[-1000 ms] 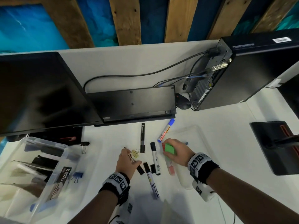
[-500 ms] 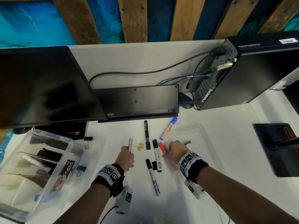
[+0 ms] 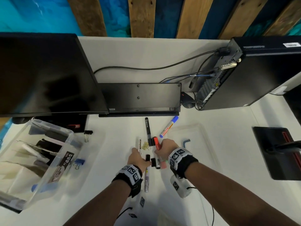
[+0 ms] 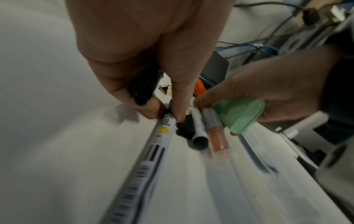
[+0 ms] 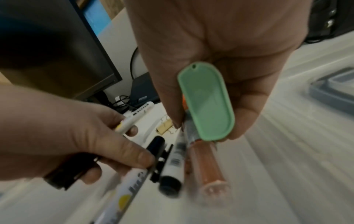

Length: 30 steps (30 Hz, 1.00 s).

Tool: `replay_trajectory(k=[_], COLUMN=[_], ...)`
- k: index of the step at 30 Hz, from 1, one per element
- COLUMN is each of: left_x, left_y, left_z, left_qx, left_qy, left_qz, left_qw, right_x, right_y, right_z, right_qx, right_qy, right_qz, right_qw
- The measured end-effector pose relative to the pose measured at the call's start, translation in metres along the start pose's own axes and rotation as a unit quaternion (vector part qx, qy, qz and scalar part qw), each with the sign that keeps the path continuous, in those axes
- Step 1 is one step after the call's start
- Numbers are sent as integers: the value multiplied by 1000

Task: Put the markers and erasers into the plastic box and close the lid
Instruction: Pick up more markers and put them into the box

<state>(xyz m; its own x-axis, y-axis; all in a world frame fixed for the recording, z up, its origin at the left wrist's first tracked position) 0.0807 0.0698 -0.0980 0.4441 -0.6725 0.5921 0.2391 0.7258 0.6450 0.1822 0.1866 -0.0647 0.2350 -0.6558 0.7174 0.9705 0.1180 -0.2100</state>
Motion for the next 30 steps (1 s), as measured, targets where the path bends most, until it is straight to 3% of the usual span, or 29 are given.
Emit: replay_trajectory(k=[7,13,17,20,24,30], left_x=[0,2,23,44,79,131], left_y=[2,-5,7,13,0,-75], left_z=[24,59,93,128,196,304], left_qx=[28,157,212,241,239,254], left_qy=[-12,-10,27,72,161,331], left_qz=[-14,-42,-86,-118,-147,-101], left_qw=[999,987,973,961,946,903], right_x=[-7,4,24,53,92,134], right_y=[-14,-13,-32,-79,-173,-320], right_z=[-14,-6,24,43,35,-15], right_qx=[9,75,79,74,57,110], right_qy=[-40,-30,-5,28,13,-19], right_qz=[-2,0,69,169,276,382], right_qw=[999,997,994,983,959,917])
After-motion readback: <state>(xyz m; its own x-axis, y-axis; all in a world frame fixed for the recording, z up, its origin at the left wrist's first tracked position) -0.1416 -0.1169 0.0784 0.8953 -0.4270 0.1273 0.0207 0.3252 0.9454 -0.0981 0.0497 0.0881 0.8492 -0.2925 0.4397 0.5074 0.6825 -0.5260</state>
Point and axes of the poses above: each hand's wrist, its own x-axis away from the middle knuckle, its own z-axis out of the back of the hand, y = z × x, the point moved 6 cm from there along -x, towards the middle knuckle, and after that the axes turned 10 degrees about -z, right-handed, at the moved point
